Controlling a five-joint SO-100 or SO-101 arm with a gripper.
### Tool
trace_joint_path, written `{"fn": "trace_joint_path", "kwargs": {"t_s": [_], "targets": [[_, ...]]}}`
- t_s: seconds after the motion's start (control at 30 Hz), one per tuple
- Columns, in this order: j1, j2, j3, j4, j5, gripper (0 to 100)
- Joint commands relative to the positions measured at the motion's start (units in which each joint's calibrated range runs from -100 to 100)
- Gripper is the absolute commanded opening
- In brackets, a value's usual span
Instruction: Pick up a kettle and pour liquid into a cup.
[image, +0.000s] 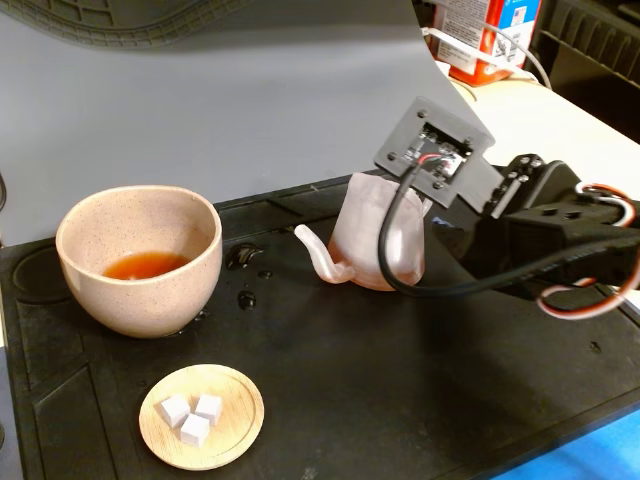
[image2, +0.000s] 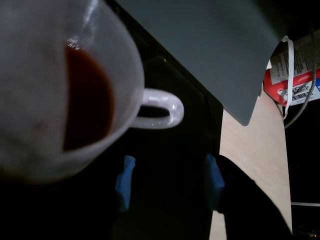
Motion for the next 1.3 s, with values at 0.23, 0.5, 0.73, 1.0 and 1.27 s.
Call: {"fn": "trace_joint_path", "kwargs": {"t_s": [0.23, 0.5, 0.73, 1.0, 1.27], "targets": [[0.8, -25.9, 23.0, -0.8, -6.2, 13], [2.5, -42.7, 34.6, -0.9, -10.6, 1], [2.5, -54.8, 41.9, -0.3, -16.5, 1], [3.7, -67.7, 48.2, 1.8, -22.3, 1], [4.6, -78.9, 48.7, 14.7, -27.2, 1]]}}
